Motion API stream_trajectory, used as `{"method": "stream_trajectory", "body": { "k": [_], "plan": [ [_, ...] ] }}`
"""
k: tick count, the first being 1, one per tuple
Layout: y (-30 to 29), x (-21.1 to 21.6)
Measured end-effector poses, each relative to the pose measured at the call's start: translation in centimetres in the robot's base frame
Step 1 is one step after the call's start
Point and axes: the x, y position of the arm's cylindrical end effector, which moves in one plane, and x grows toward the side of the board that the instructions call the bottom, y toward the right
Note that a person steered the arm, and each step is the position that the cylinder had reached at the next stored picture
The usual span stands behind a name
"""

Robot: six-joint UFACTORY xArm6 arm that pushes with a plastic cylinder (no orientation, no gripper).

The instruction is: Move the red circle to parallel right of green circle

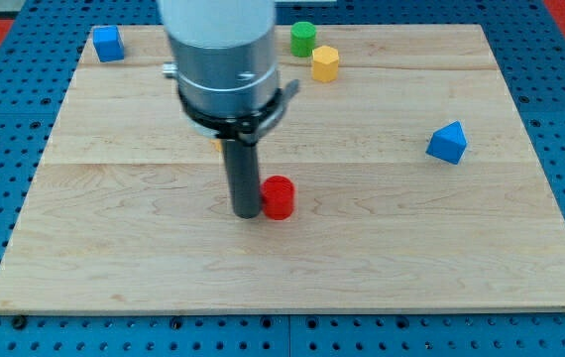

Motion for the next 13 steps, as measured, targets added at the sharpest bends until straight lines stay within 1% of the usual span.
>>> {"method": "stream_trajectory", "body": {
  "k": [1,2,3,4,5,6,7,8,10,13],
  "plan": [
    [2.2,-4.4],
    [2.9,-6.5],
    [1.8,-4.4],
    [-0.7,1.1],
    [1.1,-1.7],
    [4.5,-0.9],
    [5.1,-2.7],
    [6.3,-5.9],
    [6.5,-1.7],
    [10.1,-9.1]
  ]
}}
